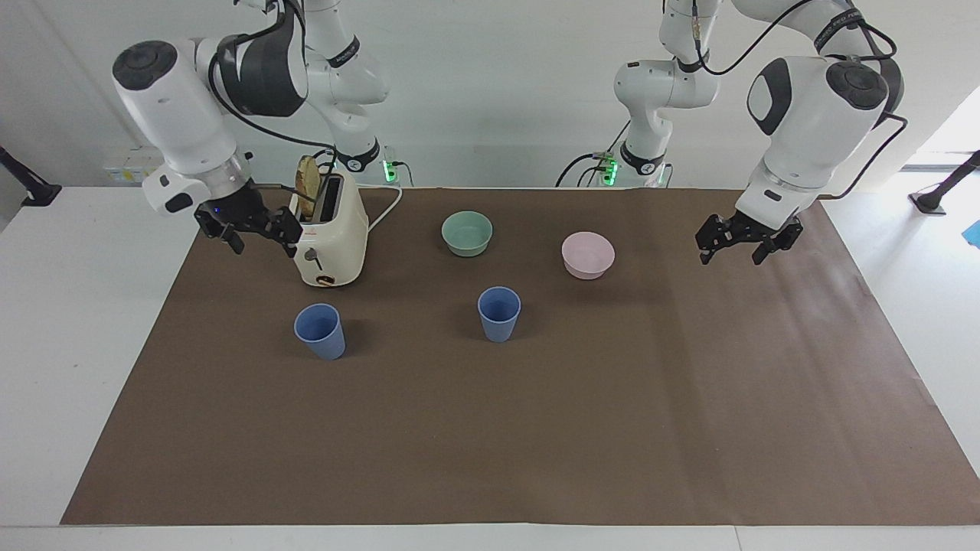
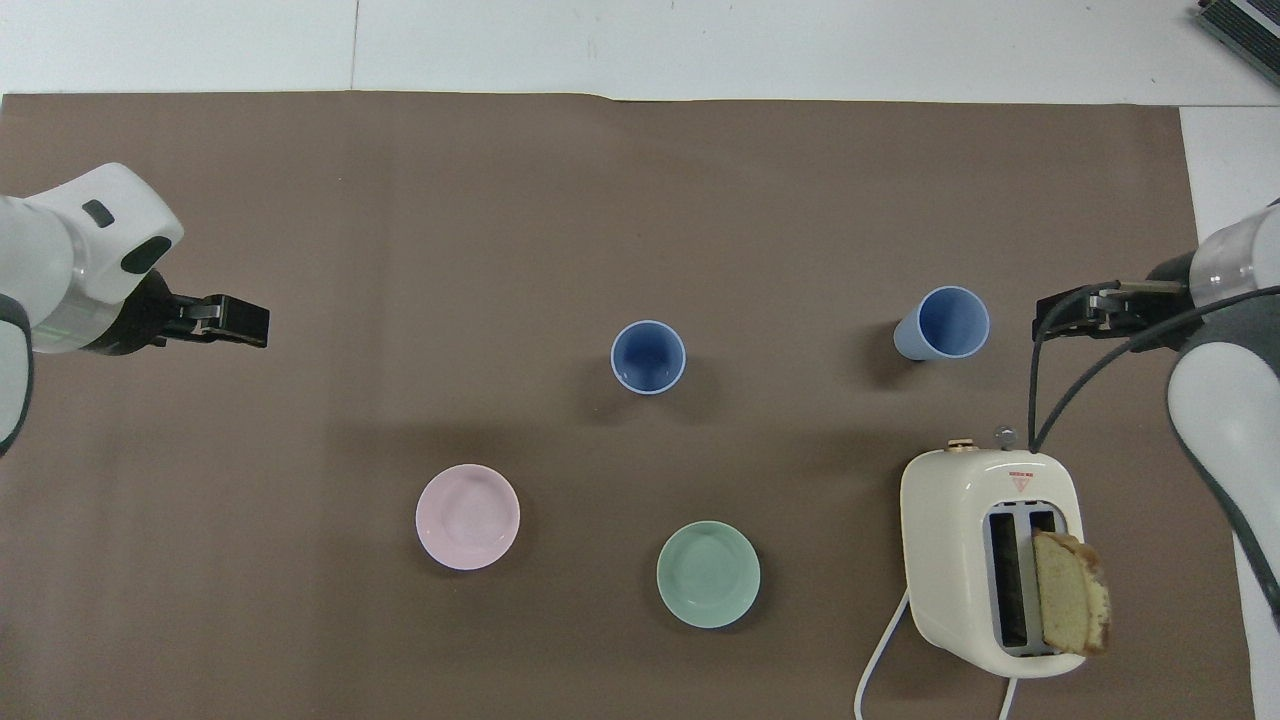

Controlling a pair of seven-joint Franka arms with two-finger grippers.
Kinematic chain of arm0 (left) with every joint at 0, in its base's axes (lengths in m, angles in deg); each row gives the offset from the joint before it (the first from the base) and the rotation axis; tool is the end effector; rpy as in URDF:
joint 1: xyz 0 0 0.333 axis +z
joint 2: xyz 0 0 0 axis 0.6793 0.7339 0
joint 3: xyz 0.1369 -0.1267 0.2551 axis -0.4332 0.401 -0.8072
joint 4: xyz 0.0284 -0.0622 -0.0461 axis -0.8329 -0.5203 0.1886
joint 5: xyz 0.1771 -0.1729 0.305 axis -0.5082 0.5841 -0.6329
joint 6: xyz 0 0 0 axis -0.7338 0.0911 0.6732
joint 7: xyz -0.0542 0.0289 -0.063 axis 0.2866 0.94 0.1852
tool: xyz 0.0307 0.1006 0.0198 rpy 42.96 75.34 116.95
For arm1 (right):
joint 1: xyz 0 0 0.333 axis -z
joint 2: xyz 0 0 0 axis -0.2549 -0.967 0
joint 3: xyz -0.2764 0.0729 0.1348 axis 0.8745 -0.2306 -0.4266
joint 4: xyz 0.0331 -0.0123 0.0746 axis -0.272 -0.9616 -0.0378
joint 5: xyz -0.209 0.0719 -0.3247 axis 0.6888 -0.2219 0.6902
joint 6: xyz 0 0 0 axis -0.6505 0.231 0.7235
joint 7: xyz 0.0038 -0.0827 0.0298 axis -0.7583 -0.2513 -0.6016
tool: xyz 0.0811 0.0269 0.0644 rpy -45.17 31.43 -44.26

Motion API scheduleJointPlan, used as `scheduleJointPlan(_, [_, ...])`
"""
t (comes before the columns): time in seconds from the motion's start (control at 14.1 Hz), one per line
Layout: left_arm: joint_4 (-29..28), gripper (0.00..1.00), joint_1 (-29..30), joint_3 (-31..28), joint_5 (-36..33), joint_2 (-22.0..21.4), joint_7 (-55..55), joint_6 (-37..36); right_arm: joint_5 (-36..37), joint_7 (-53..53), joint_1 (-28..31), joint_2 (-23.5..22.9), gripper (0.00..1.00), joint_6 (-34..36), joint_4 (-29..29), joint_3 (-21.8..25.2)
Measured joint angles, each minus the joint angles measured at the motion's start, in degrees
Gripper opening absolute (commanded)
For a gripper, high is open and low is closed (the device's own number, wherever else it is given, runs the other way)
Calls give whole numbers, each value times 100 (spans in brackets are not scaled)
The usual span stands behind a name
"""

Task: Stack blue cups with both arms
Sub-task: 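Grasp the other blue cup with the right gripper while the left gripper retracts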

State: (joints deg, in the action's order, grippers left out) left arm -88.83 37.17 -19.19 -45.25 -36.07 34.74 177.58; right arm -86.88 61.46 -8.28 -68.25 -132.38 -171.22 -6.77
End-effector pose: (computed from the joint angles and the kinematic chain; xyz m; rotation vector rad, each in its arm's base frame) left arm 0.5615 -0.0512 0.5286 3.1187 -0.1746 0.0024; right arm 0.5783 -0.0207 0.5093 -3.1143 0.1841 0.0424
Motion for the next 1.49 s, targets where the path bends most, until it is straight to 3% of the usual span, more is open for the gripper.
scheduleJointPlan(0.35, [57, 100, 355, 8, -1, -103, 835, -84, 8, 0, -3, -684, 100, -627, -7, -1])
scheduleJointPlan(0.99, [1268, 100, 312, 185, -209, -303, 832, -1601, 8, 0, -16, -1330, 100, -1473, -231, -19])
scheduleJointPlan(1.06, [1290, 100, 312, 185, -209, -343, 817, -1623, 8, 0, -17, -1347, 86, -1523, -260, -20])
scheduleJointPlan(1.13, [1289, 100, 312, 185, -209, -380, 809, -1637, 25, 18, -19, -1350, 57, -1531, -285, -25])
scheduleJointPlan(1.2, [1289, 100, 312, 185, -206, -400, 802, -1654, 44, 59, -28, -1350, 36, -1531, -297, -30])
scheduleJointPlan(1.35, [1301, 100, 311, 192, -158, -411, 718, -1702, 60, 134, -94, -1350, 32, -1531, -303, -34])
scheduleJointPlan(1.49, [1395, 100, 310, 202, -30, -413, 512, -1940, 69, 135, -157, -1350, 11, -1531, -307, -35])
